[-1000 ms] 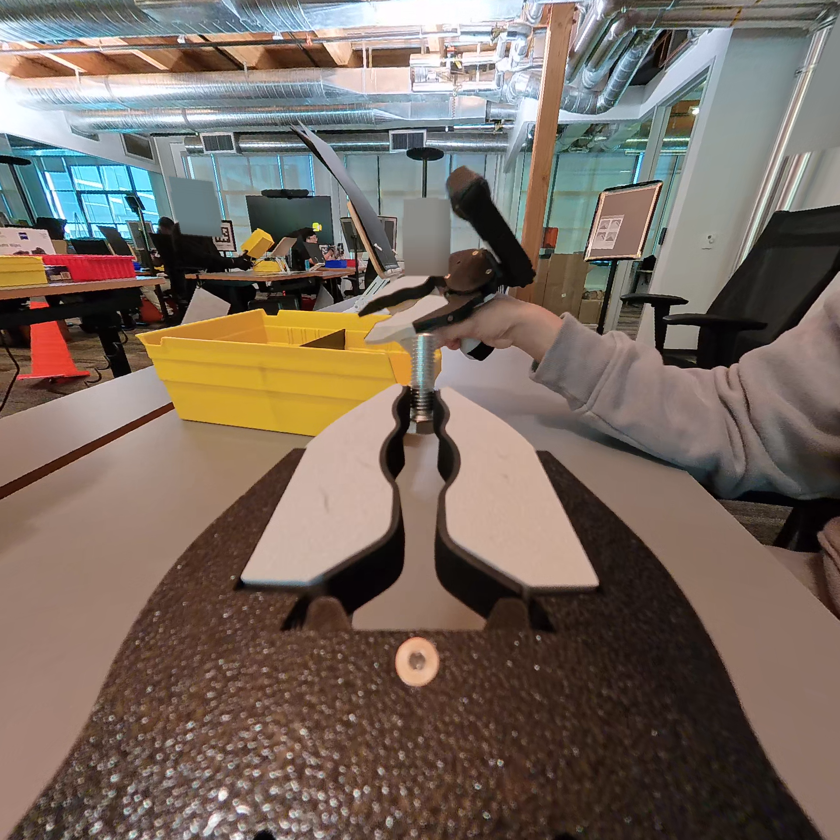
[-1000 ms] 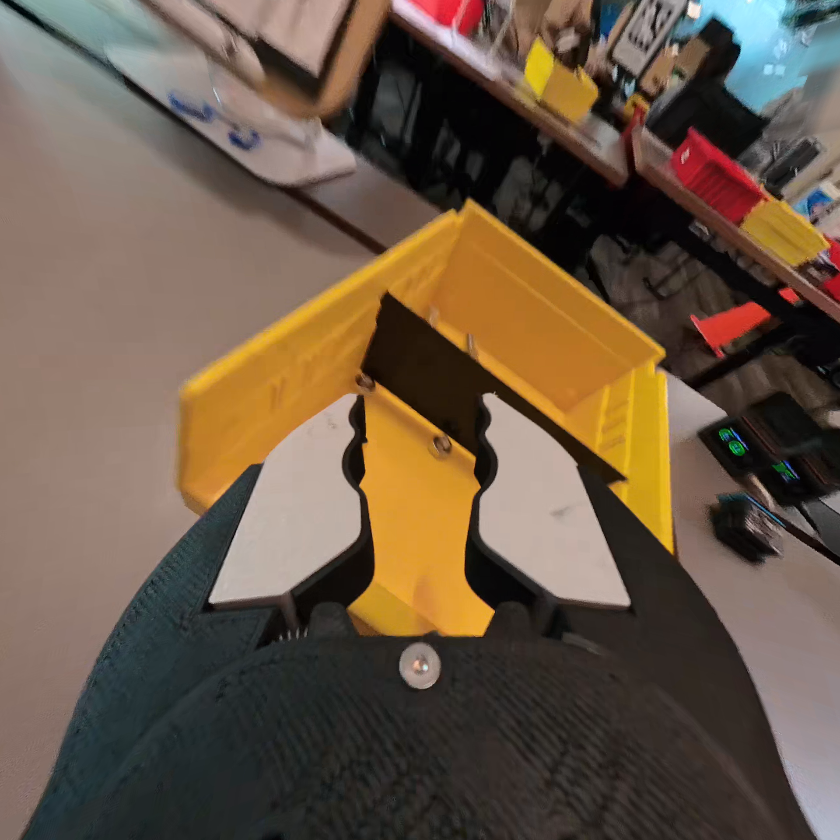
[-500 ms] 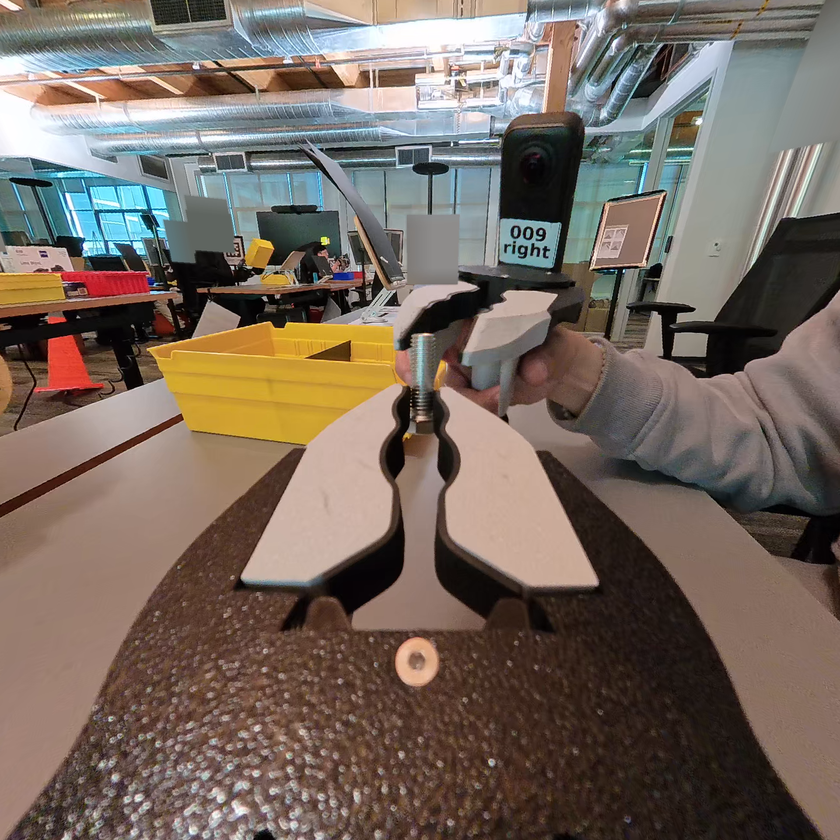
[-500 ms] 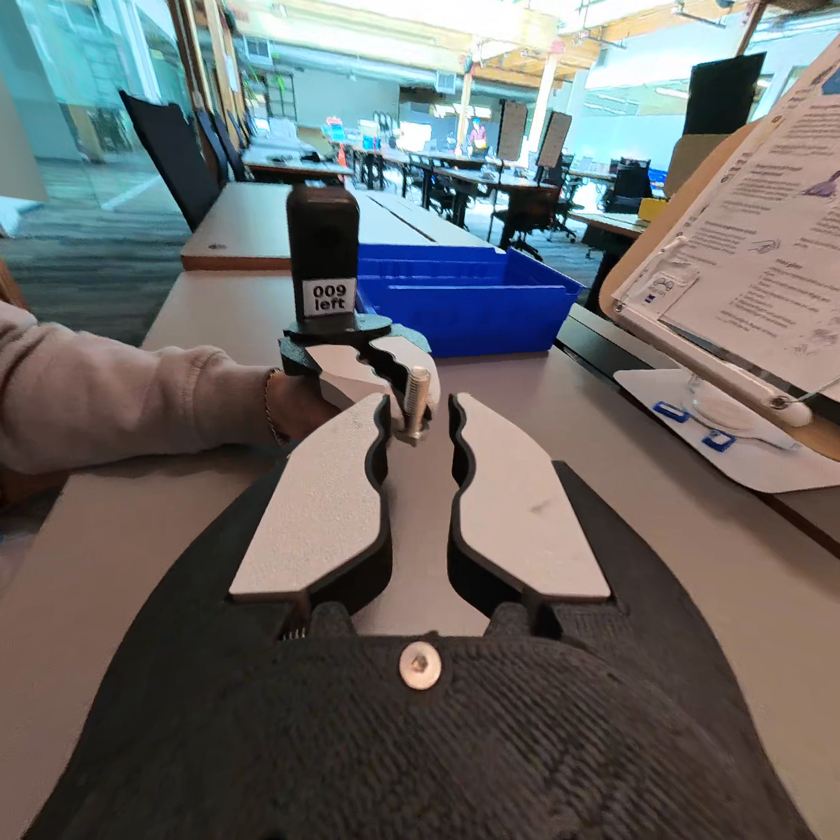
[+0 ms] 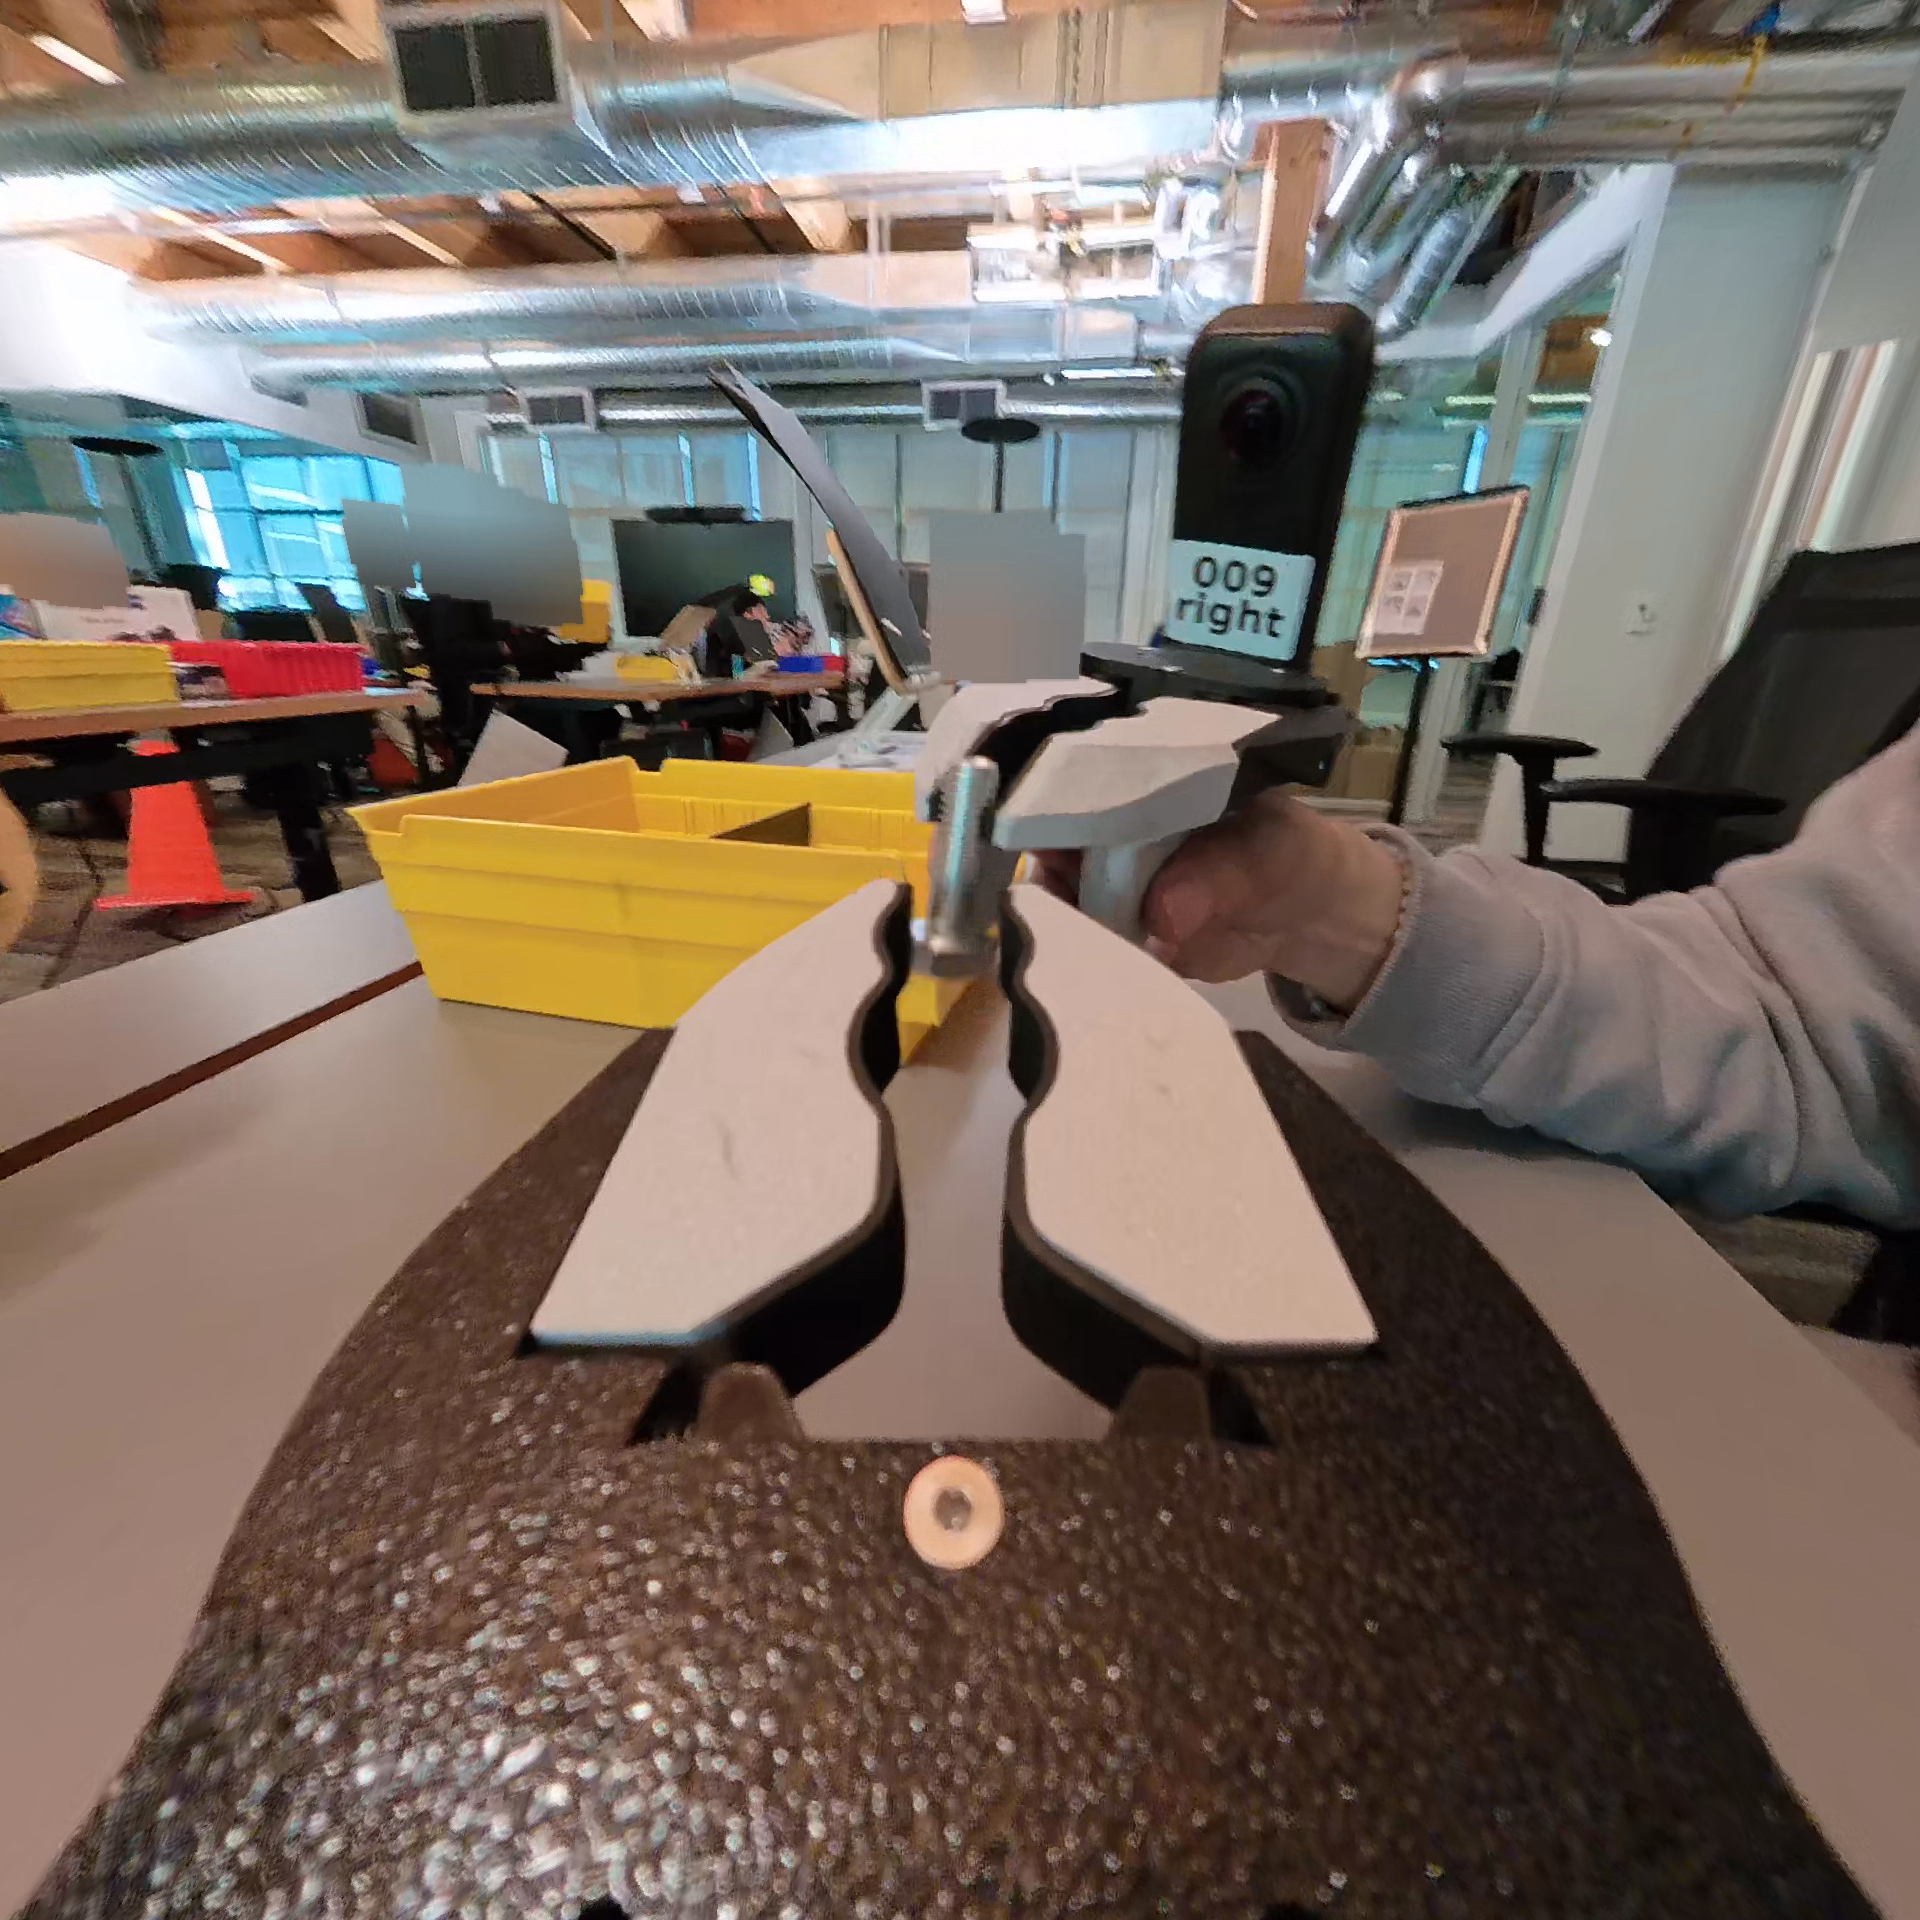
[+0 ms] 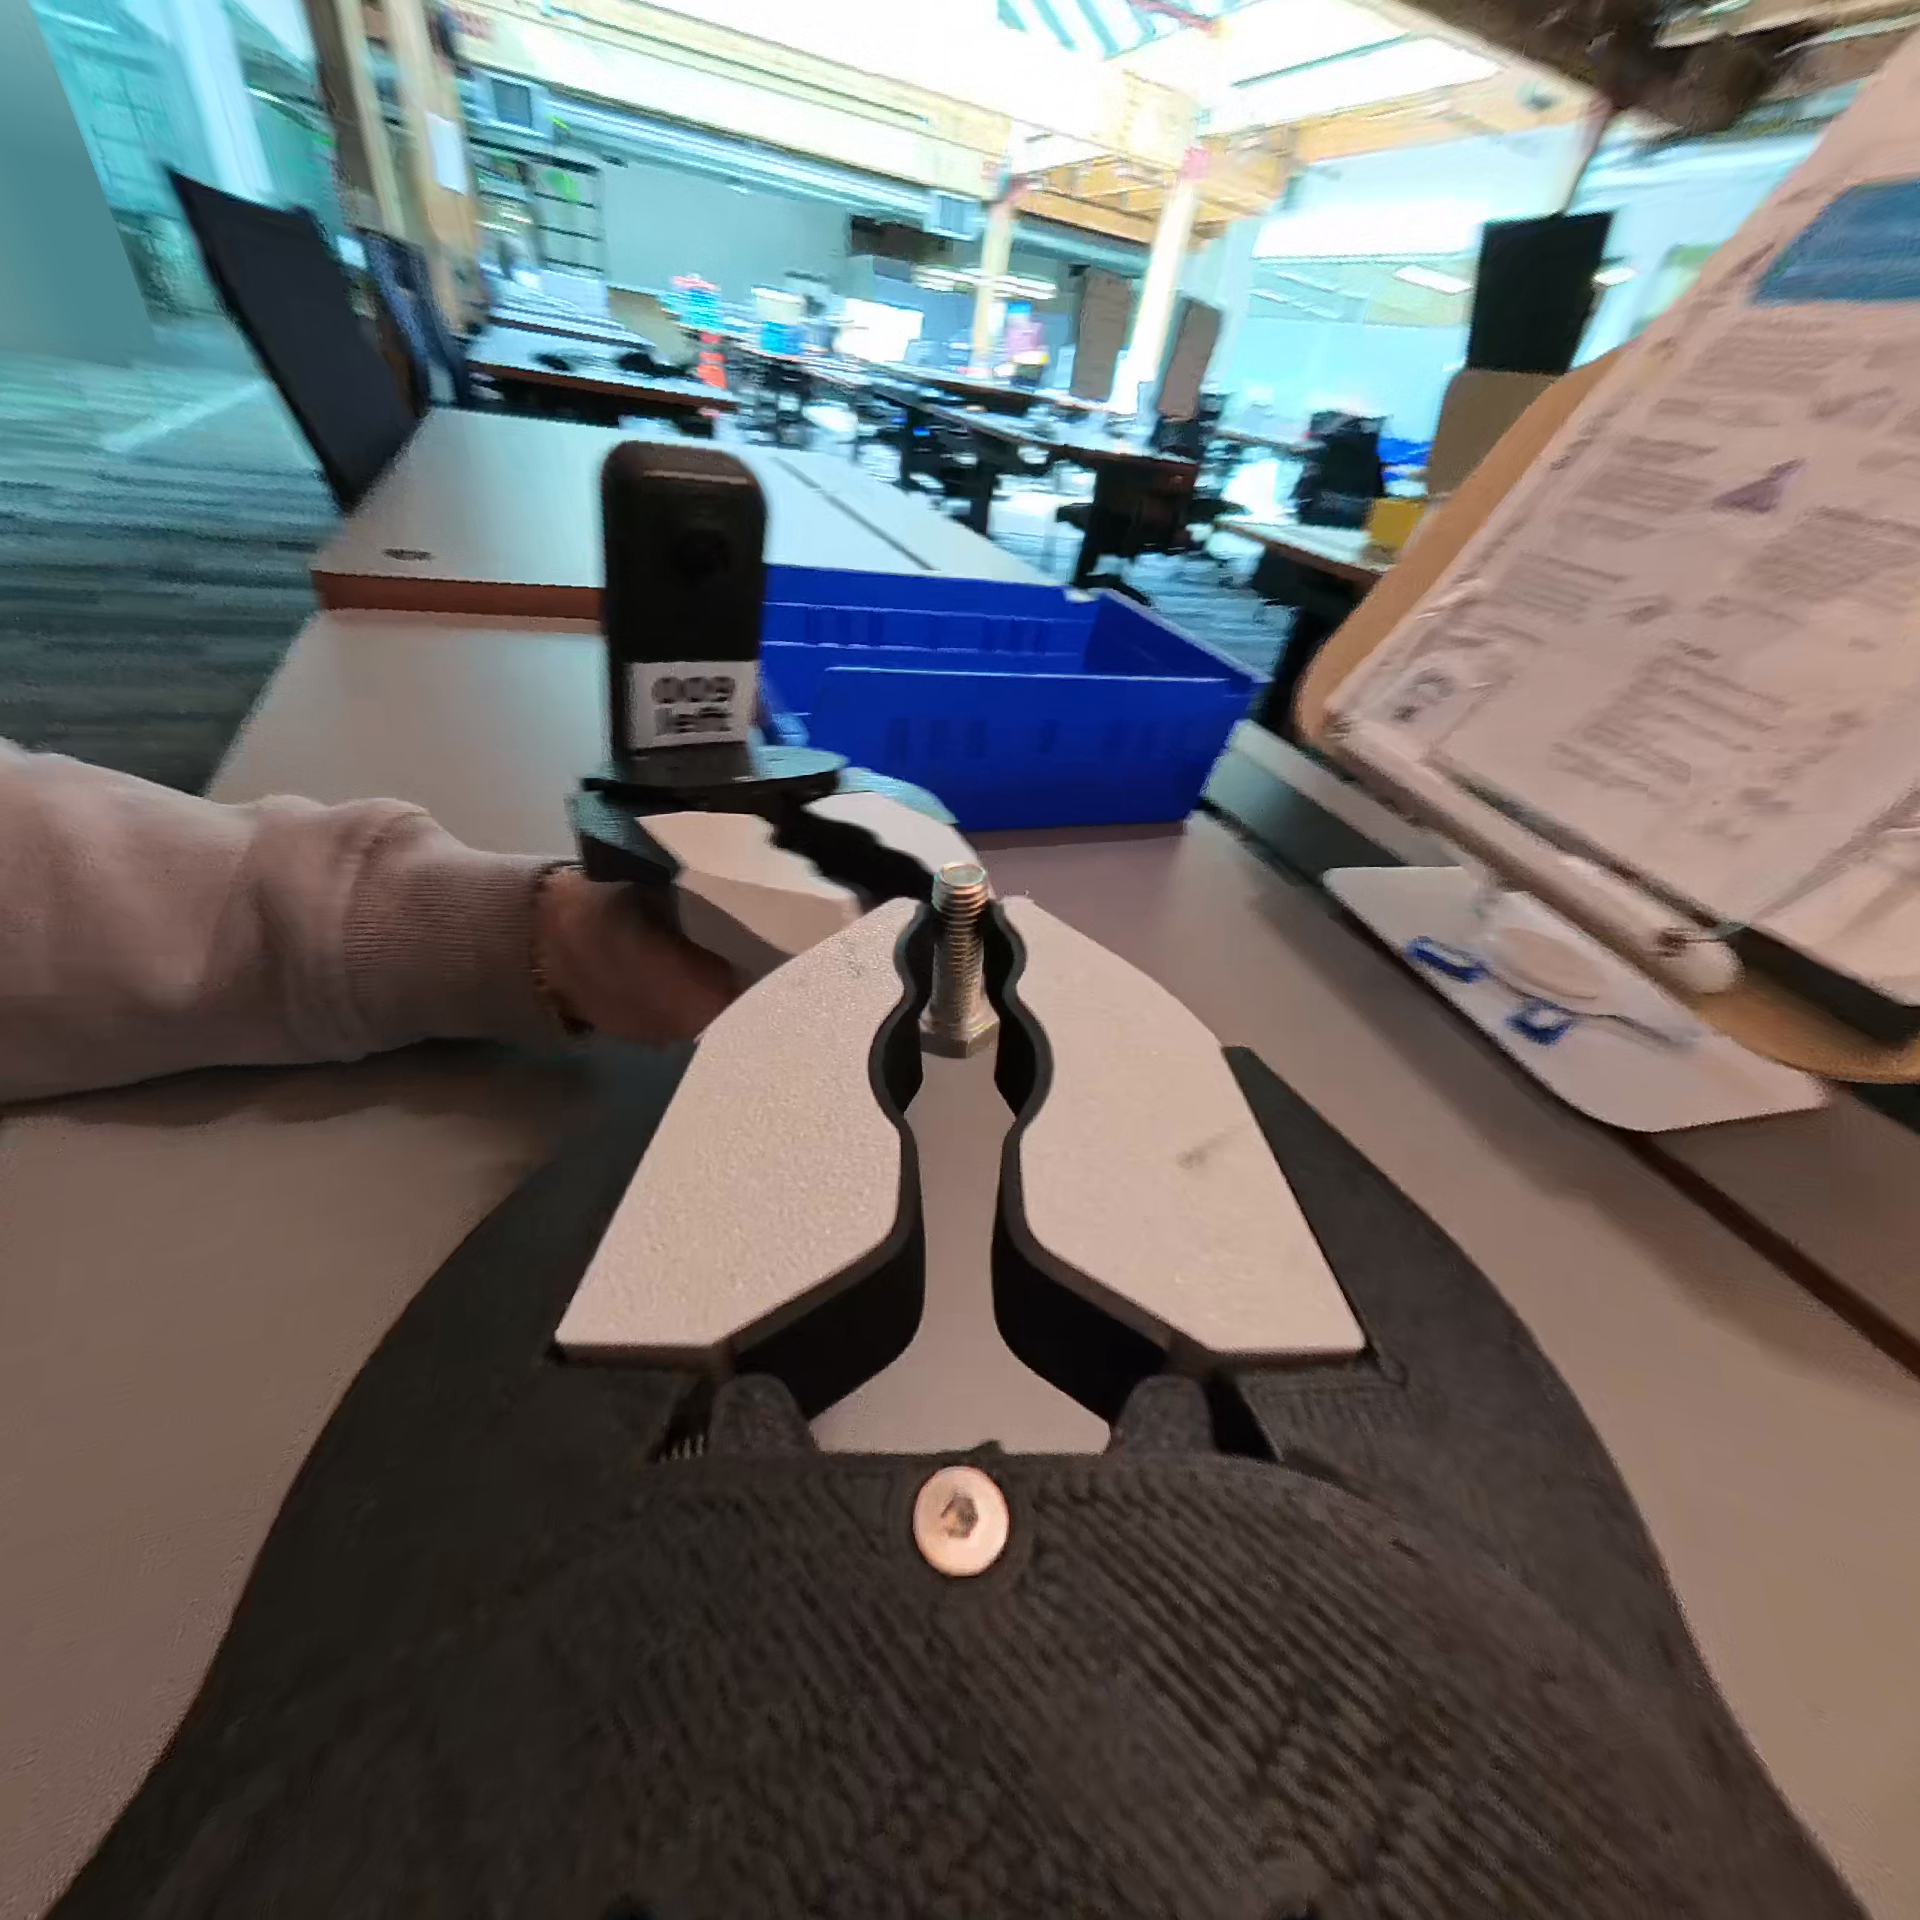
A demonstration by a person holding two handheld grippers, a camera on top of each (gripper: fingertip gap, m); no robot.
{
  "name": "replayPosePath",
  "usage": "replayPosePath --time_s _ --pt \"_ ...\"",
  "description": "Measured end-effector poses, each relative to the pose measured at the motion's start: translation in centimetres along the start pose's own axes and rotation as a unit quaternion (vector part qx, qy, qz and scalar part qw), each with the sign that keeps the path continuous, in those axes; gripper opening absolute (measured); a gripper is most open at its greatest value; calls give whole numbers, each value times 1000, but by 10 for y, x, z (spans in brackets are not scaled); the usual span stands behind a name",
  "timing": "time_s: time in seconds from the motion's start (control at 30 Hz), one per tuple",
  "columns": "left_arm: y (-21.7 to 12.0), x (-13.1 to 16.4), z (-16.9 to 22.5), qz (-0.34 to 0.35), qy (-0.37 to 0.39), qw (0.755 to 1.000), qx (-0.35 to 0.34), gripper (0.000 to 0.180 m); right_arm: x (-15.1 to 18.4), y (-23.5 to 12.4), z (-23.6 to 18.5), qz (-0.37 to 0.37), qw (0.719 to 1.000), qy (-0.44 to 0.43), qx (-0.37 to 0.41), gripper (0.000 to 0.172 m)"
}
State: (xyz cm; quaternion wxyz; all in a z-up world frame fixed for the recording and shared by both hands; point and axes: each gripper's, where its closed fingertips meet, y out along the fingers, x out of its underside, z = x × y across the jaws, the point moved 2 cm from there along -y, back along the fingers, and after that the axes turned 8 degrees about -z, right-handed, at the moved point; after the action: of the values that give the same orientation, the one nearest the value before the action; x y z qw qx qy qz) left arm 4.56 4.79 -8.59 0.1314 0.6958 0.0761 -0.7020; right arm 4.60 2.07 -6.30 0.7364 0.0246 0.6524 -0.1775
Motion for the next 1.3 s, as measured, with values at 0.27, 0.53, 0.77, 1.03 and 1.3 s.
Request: replayPosePath --time_s 0.27,0.53,0.77,1.03,1.3 --pt "-2 15 -12 -55 12 998 -37 37 10 -88 141 -244 911 -125 309 9" --pt "0 21 -12 -70 -10 997 -27 37 94 -130 283 -620 708 -220 256 9" --pt "0 23 -13 -78 -31 996 -18 37 145 -136 308 -700 655 -197 204 13" --pt "-5 22 -25 -77 -8 994 -76 40 103 -166 266 -519 769 -93 363 49" --pt "10 30 -41 -106 -48 977 -180 49 76 -208 142 -173 865 84 464 68"
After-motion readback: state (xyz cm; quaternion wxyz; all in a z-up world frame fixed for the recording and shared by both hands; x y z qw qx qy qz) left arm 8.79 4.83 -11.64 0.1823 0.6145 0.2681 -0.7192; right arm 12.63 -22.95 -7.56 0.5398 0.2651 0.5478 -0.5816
